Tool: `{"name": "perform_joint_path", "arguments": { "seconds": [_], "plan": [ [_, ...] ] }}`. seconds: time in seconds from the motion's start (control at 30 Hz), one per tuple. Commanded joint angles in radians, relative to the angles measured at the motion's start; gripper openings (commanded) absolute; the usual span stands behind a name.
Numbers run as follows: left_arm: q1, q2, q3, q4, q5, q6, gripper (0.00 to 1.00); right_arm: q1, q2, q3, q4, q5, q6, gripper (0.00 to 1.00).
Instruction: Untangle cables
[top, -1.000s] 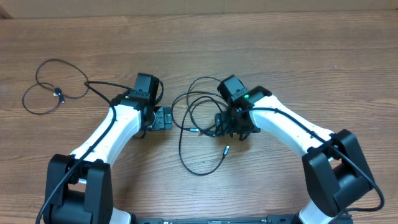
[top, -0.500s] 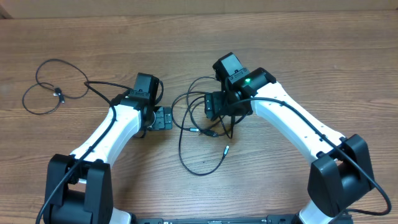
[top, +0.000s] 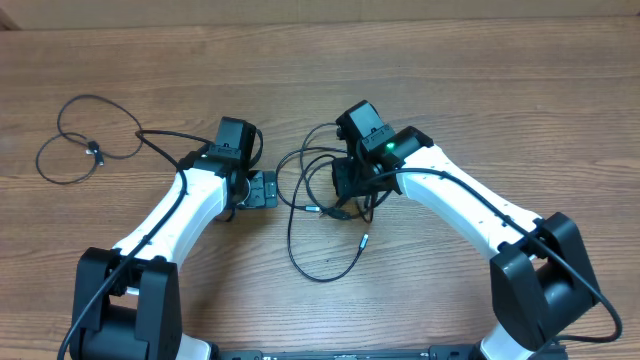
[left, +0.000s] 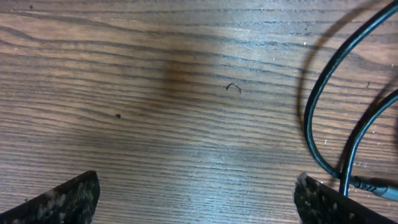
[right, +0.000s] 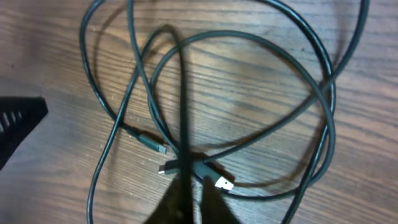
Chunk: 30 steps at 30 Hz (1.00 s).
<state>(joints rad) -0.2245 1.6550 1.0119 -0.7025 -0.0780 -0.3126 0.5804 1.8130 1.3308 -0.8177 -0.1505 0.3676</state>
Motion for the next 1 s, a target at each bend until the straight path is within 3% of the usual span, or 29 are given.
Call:
{"name": "perform_joint_path", "arguments": {
  "seconds": [0.0,0.17,0.43,0.5,0.57,0.73,0.97],
  "plan": [
    [0.002,0.009,-0.011,0.003,0.057,-0.010,0.99,0.002,-0.019,-0.005,0.005,-0.001,-0.002,0.04],
    [0.002,0.009,-0.011,0.043,0.155,-0.009,0.99,0.002,-0.019,-0.005,0.005,-0.001,-0.001,0.04],
    [0.002,0.009,-0.011,0.150,0.158,-0.010,0.99,0.005,-0.019,-0.005,0.005,-0.001,-0.001,0.04],
    [0.000,0.010,-0.011,0.166,0.156,-0.010,0.71,0.005,-0.019,-0.005,0.002,-0.001,-0.001,0.04],
    [0.000,0.010,-0.011,0.173,0.158,-0.010,0.56,0.005,-0.019,-0.005,0.002,-0.001,-0.001,0.04],
    [-0.017,0.029,-0.011,0.192,0.157,-0.010,0.63,0.009,-0.019,-0.005,0.003,-0.001,0.003,0.04],
    [-0.050,0.122,-0.011,0.277,0.166,-0.010,0.52,0.009,-0.019,-0.005,0.005,-0.001,0.003,0.04]
  ]
}}
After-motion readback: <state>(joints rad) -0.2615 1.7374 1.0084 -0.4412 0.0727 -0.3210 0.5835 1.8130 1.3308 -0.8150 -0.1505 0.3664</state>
